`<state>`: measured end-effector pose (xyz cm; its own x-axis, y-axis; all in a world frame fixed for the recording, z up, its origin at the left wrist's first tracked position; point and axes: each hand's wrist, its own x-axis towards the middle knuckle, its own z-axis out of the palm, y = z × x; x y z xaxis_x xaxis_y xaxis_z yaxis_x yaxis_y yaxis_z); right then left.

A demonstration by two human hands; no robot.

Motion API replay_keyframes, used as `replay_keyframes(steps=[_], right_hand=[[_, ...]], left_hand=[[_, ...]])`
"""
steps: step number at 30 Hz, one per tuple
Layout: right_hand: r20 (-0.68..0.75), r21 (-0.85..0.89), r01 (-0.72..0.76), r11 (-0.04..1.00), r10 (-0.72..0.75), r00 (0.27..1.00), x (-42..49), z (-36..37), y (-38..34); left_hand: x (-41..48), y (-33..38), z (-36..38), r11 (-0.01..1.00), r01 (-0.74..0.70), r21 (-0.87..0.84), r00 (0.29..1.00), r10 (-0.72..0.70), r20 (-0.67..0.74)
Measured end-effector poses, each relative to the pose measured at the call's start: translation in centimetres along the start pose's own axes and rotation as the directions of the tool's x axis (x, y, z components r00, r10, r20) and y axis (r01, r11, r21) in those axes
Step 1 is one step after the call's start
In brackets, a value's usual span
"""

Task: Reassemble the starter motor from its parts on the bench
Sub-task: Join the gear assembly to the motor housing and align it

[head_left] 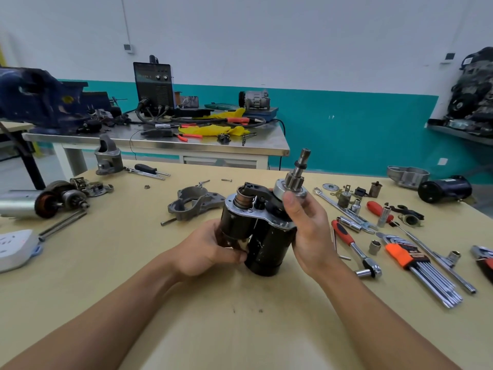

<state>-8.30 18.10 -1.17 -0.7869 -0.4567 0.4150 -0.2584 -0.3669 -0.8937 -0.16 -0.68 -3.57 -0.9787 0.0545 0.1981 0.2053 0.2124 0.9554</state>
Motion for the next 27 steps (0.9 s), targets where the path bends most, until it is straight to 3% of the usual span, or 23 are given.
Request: replay_keyframes(steps=[7, 11, 14, 21, 27], right_hand=[[0.229, 0.010, -0.156, 0.988, 0.150, 0.962, -0.4, -0.1, 1.0], [0.299, -0.150, -0.085, 0.985, 0.127, 0.946, -0.6, 0.3, 1.1], [0.263, -0.218, -0.049, 0.975, 0.107, 0.959, -0.8, 0.7, 1.6], [0.078, -0.106, 0.001, 0.994, 0.008, 0.997, -1.4, 1.0, 2.4], [-0.016, -0.023, 0.062, 0.998, -0.062, 0.998, -1.6, 1.1, 2.7]], left_hand=[[-0.2, -0.8, -0.1, 0.989, -0.005, -0.148, 0.997, -0.006, -0.072], [-0.6, -0.6, -0.8, 0.991, -0.081, -0.106, 0.994, 0.072, -0.083], [-0.7, -0.1, -0.4, 0.994, -0.098, -0.056, 0.993, 0.094, -0.073], [-0.2, 0.5, 1.2, 0.990, -0.110, -0.093, 0.990, 0.101, -0.102], [-0.1, 0.0, 3.5, 0.986, -0.117, -0.122, 0.920, 0.061, -0.387]])
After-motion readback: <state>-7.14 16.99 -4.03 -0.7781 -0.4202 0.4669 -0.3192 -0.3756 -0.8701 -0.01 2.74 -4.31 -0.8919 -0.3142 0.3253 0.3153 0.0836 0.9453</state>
